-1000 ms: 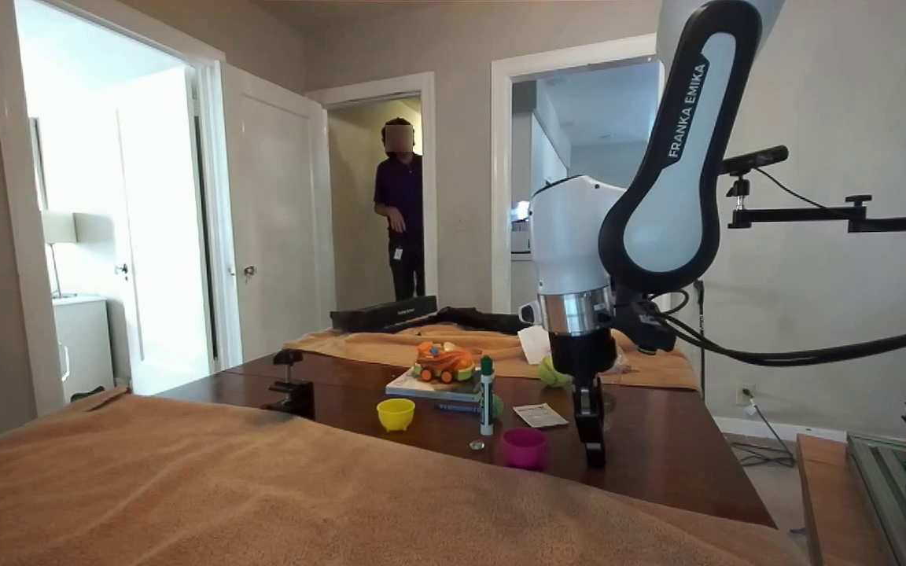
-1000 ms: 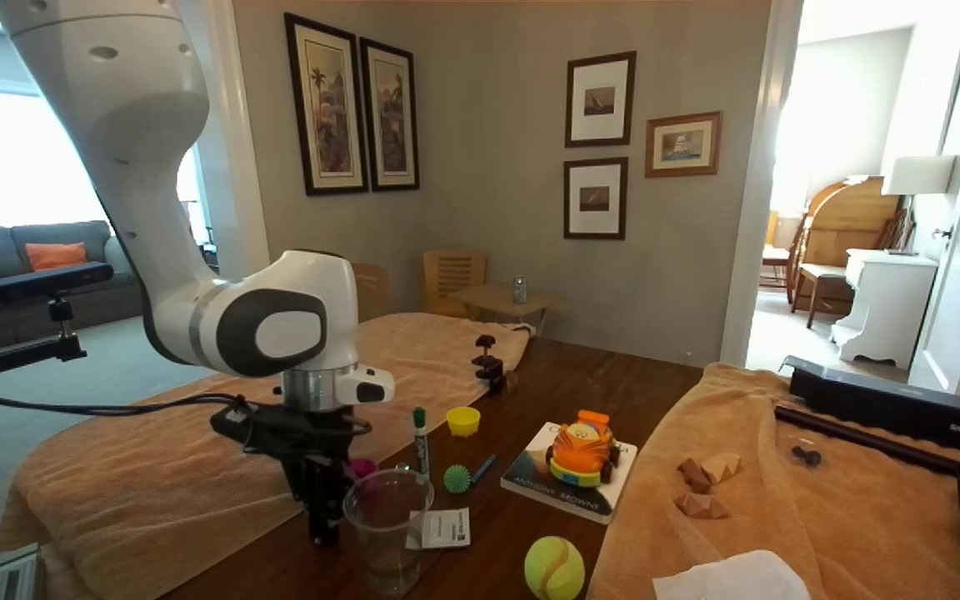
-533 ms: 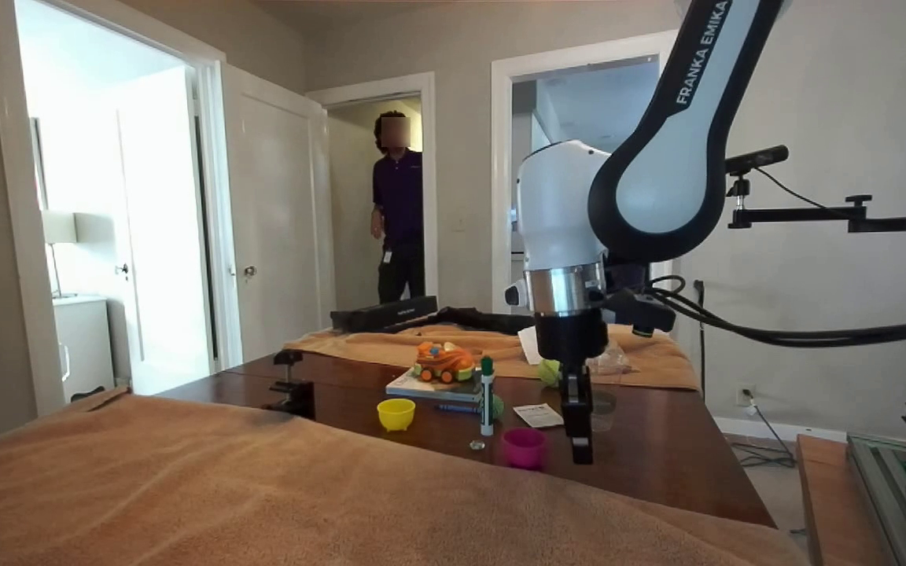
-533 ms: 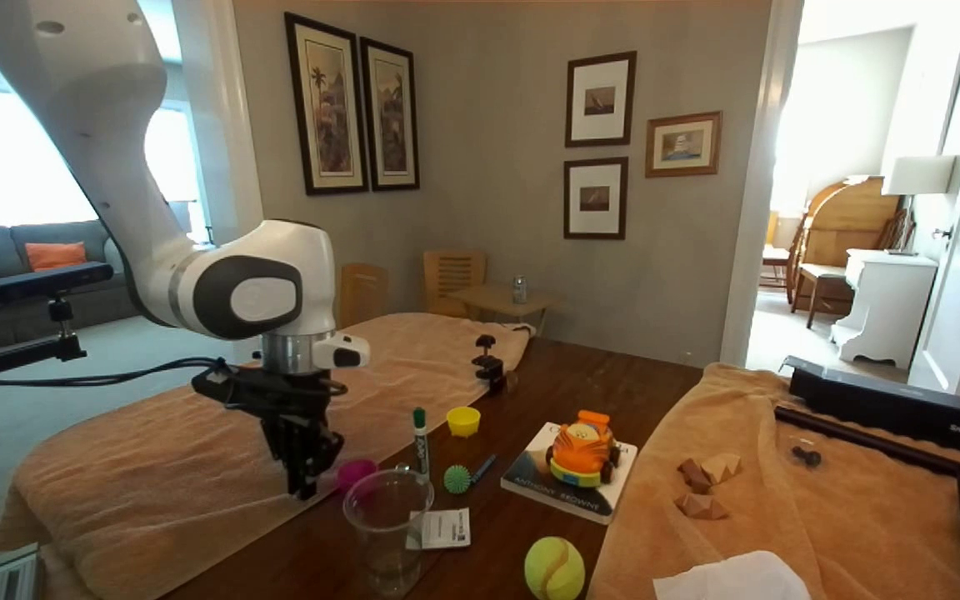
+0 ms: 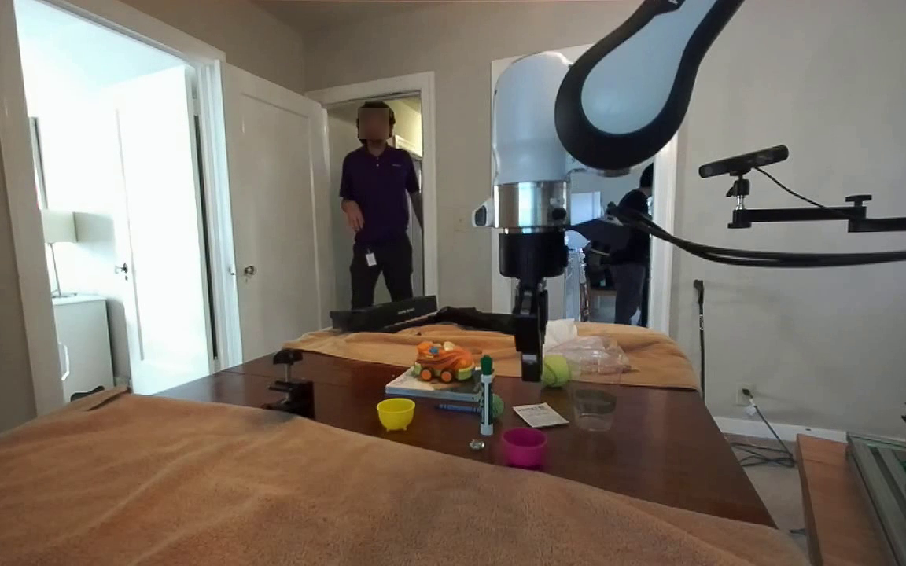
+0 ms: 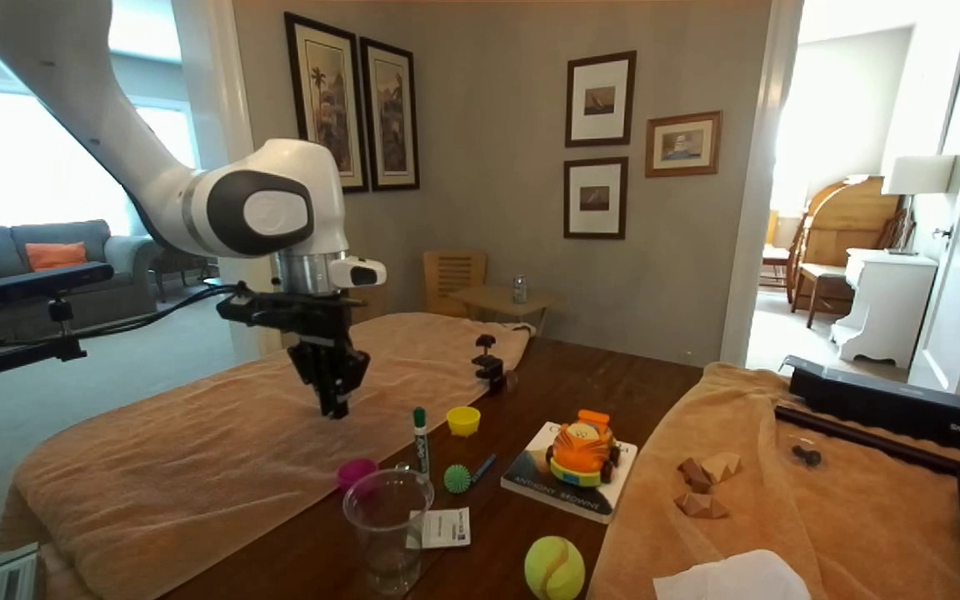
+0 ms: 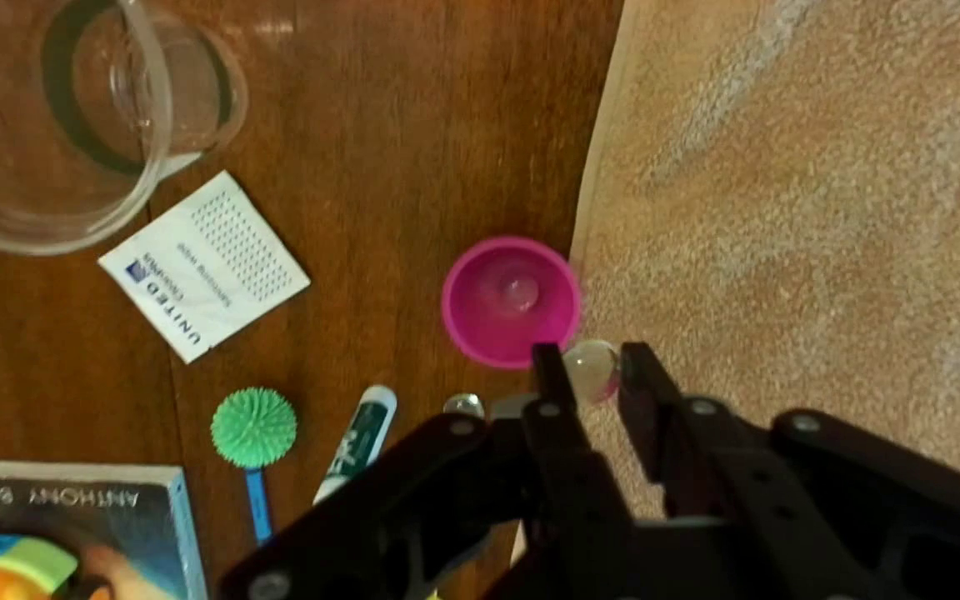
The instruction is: Put two pebbles in the pink bowl and one pebble in the yellow bowl
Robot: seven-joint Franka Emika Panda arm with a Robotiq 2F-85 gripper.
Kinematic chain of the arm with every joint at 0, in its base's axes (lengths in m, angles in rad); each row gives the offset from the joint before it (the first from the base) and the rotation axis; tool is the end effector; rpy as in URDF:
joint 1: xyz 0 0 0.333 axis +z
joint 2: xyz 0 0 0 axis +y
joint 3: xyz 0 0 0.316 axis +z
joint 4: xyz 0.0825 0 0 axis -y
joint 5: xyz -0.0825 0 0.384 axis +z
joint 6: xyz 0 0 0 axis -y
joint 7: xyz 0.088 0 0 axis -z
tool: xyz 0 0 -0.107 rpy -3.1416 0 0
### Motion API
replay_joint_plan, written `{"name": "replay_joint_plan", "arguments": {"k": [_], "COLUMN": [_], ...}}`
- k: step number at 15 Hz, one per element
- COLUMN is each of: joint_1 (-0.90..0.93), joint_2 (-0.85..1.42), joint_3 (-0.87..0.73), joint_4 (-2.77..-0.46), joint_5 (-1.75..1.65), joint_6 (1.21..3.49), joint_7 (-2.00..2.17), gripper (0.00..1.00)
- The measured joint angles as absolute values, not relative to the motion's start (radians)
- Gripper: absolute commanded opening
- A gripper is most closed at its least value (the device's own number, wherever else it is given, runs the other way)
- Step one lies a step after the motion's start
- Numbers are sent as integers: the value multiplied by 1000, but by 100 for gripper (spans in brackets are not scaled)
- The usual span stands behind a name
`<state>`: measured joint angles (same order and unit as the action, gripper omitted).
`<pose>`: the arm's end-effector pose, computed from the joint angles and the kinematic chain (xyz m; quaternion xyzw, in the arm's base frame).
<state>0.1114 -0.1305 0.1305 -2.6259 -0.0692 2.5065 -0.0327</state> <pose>0.4146 0.1017 0.2936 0.9861 0.1637 0.0078 0.0285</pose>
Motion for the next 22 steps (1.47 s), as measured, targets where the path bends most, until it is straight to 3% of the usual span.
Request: {"name": "replay_joint_plan", "arguments": {"k": [3,4,8,9,15,22], "joint_1": [104,102,103,103,90,66], "joint_2": [-135,-132,-130,-129,-96,76], "joint_3": [124,120,118,118,117,77], "joint_4": [-2544,-2519,-2515,-2515,-2486,-2284], "joint_5": [-90,-97,-98,-98,-141,-163], "joint_6": [2484,2483,2483,2483,2542,2595], "joint_7": [-33,-35,-35,-35,1,32], "gripper": [5,21,21,5,5,5]}}
